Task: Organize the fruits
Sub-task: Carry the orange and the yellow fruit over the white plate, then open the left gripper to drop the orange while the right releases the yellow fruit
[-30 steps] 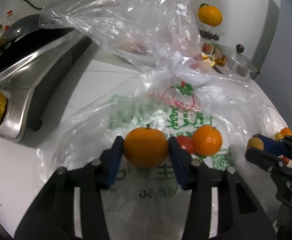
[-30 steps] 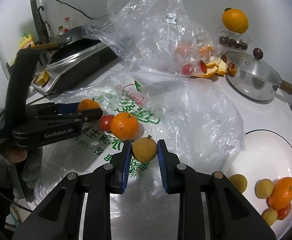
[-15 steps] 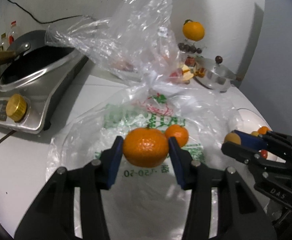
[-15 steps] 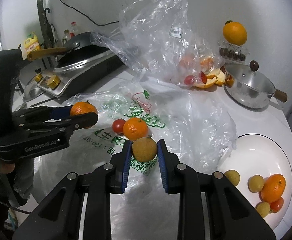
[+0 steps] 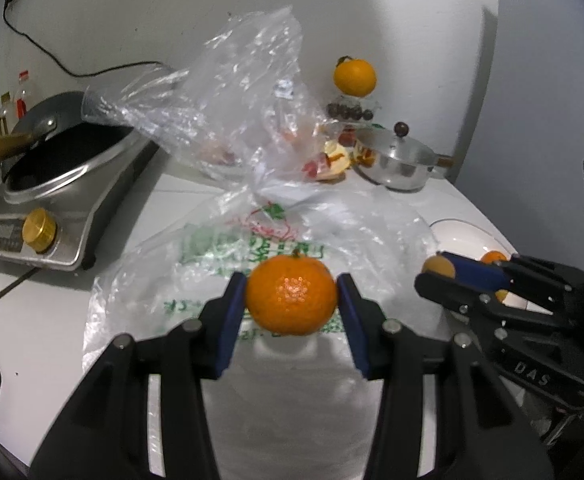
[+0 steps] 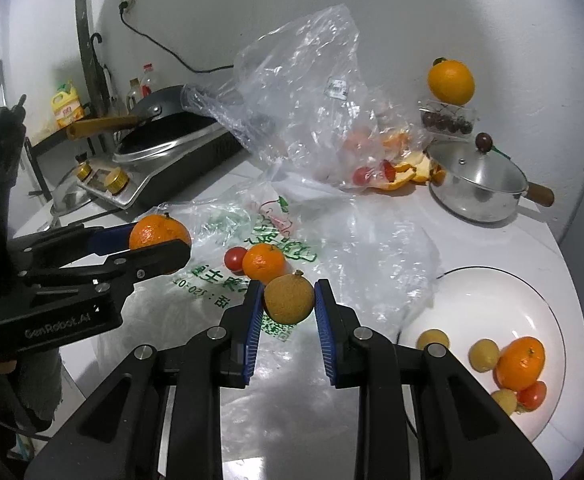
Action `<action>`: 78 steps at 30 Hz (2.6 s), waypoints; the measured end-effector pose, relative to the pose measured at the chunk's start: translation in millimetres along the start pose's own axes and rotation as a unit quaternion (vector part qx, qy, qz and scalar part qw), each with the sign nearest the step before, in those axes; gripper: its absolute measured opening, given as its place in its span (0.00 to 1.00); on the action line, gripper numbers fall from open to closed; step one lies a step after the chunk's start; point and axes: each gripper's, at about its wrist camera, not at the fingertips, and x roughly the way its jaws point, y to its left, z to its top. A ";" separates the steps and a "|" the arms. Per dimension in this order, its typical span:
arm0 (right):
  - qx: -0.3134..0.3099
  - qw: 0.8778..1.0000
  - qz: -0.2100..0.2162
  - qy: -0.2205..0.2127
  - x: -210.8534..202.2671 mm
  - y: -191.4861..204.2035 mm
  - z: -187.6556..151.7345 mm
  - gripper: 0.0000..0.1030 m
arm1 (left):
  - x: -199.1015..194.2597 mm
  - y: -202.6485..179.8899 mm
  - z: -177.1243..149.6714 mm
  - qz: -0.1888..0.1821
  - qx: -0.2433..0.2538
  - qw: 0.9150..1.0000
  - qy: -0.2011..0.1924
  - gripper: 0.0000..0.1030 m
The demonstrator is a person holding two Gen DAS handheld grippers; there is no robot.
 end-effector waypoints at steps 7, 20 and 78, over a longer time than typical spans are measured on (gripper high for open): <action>0.012 1.000 -0.003 -0.008 -12.2 -14.1 -7.3 0.27 | -6.7 -21.5 -2.4 0.008 0.008 1.000 -0.007 0.46; 0.030 0.999 -0.013 -0.017 -33.6 -49.8 -23.6 0.27 | -6.7 -61.2 -7.8 0.005 0.022 1.000 0.002 0.46; 0.114 0.991 -0.067 -0.012 -41.4 -202.1 -60.7 0.27 | 89.5 -184.7 -6.2 -0.065 0.092 0.991 0.073 0.46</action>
